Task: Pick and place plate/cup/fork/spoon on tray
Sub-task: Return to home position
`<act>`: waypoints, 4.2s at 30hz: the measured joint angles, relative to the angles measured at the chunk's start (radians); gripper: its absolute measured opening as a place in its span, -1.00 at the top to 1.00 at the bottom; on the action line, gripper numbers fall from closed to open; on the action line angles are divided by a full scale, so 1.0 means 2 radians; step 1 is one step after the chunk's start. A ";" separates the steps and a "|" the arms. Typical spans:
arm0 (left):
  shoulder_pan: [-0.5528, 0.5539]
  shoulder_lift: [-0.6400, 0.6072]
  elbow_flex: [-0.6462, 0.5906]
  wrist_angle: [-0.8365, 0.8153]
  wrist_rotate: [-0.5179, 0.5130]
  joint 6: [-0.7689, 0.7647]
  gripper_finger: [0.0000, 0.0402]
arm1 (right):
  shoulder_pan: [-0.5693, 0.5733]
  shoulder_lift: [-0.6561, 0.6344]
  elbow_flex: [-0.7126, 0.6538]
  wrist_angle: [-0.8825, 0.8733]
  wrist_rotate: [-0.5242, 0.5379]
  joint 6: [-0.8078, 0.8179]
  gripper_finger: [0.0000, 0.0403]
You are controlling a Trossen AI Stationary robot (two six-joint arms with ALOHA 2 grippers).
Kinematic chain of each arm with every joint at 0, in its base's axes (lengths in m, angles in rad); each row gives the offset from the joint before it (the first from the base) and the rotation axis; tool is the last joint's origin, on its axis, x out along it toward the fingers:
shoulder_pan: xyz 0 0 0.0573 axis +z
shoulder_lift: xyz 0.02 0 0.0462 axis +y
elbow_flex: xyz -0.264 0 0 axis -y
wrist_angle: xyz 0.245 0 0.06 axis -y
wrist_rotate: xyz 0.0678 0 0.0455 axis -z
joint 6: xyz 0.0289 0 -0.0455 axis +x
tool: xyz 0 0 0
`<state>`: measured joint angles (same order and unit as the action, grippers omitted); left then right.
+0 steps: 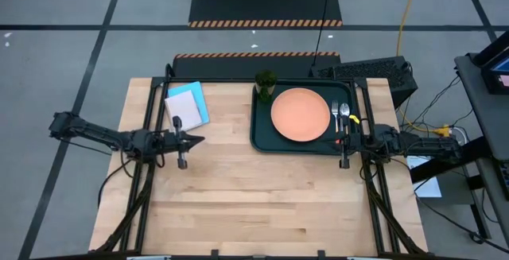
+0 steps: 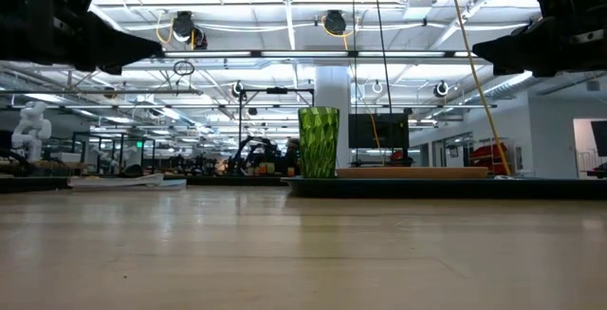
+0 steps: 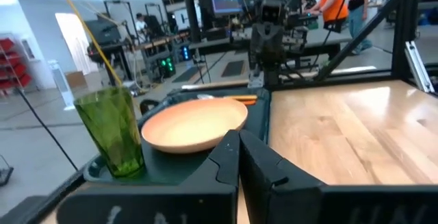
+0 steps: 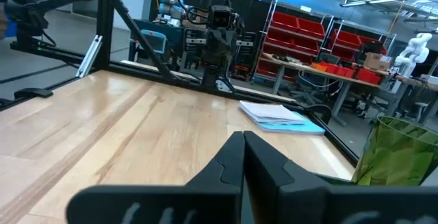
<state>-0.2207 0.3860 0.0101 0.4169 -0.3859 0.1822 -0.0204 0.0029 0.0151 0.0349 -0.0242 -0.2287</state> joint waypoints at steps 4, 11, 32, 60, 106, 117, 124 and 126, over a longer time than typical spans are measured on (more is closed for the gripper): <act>0.000 -0.037 0.000 -0.014 0.000 0.019 0.97 | 0.000 0.000 0.000 0.001 0.000 0.000 1.00; 0.000 -0.107 0.000 -0.074 0.010 0.034 0.98 | 0.000 0.000 0.000 0.001 0.000 0.000 1.00; 0.092 -0.191 0.001 -0.182 0.100 0.005 0.98 | 0.000 0.000 0.000 0.000 0.000 0.000 1.00; 0.113 -0.190 0.000 -0.175 0.149 -0.004 0.94 | 0.000 0.000 0.000 -0.001 0.000 0.000 1.00; 0.113 -0.190 0.000 -0.173 0.148 -0.004 0.94 | 0.000 0.000 0.000 -0.001 0.000 0.000 1.00; 0.113 -0.190 0.000 -0.173 0.148 -0.014 0.94 | 0.000 0.000 0.000 -0.001 0.000 0.000 1.00; 0.113 -0.190 0.000 -0.173 0.148 -0.015 0.94 | 0.000 0.000 0.000 -0.001 0.000 0.000 1.00; 0.113 -0.190 0.000 -0.173 0.148 -0.015 0.94 | 0.000 0.000 0.000 -0.001 0.000 0.000 1.00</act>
<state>0.0055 0.0063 0.0097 0.0719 -0.0898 0.1530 -0.0204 0.0029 0.0151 0.0334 -0.0242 -0.2287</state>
